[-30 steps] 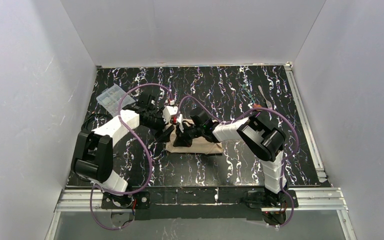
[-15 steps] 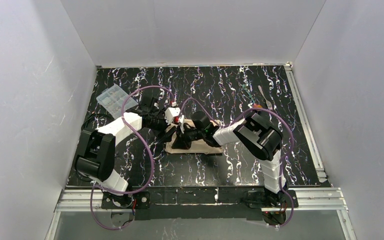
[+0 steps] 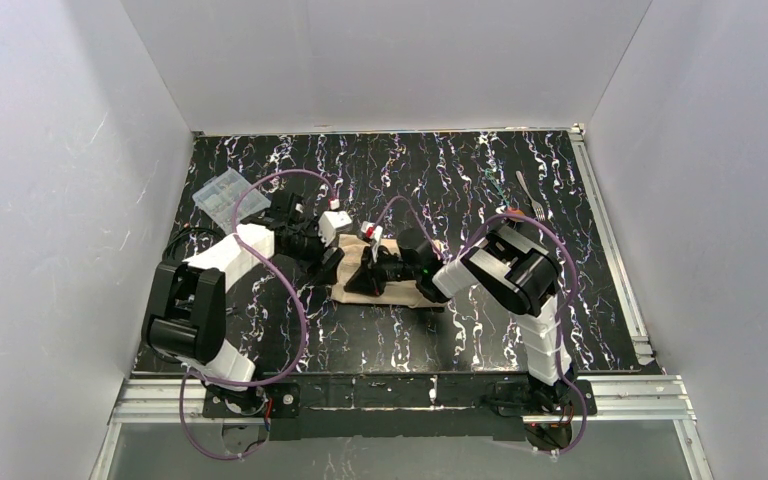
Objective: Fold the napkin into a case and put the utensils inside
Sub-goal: Fold the lower triangle-folded napkin at the center of the board, then rotate the 2/3-rectangle-folded napkin at the center of the board.
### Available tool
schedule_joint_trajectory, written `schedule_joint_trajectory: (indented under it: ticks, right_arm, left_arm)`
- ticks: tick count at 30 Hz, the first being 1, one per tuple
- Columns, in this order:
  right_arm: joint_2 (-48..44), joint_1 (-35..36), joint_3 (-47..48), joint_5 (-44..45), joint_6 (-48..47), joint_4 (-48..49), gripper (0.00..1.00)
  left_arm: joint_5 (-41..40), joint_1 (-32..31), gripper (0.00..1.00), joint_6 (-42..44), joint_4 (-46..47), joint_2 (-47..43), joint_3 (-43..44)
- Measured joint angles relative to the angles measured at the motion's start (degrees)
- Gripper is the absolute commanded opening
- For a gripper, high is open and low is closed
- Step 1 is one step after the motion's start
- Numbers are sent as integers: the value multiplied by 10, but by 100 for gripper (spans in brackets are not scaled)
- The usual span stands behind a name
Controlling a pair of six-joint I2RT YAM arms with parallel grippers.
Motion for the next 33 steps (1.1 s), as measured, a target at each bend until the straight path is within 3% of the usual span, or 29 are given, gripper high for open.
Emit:
schedule_joint_trajectory:
  ticks: [8, 17, 19, 20, 21, 28, 33]
  right_arm:
    - [5, -7, -8, 7, 44, 74, 14]
    - [5, -11, -15, 11, 56, 82, 17]
    - [5, -10, -16, 10, 56, 82, 25]
    - [5, -10, -16, 10, 56, 82, 85]
    - [5, -10, -16, 10, 56, 82, 97]
    - [-5, -14, -27, 11, 56, 80, 98]
    - [-101, -52, -87, 14, 49, 46, 99]
  left_arm:
    - [26, -4, 75, 6, -23, -11, -4]
    - [-40, -31, 74, 23, -3, 30, -7]
    - [-53, -31, 74, 30, 8, 38, -9]
    - [-60, -31, 73, 32, 13, 38, -10]
    - [-66, -31, 73, 33, 18, 38, -10]
    - [-83, -35, 72, 33, 27, 43, -6]
    - [-78, -35, 65, 33, 9, 51, 8]
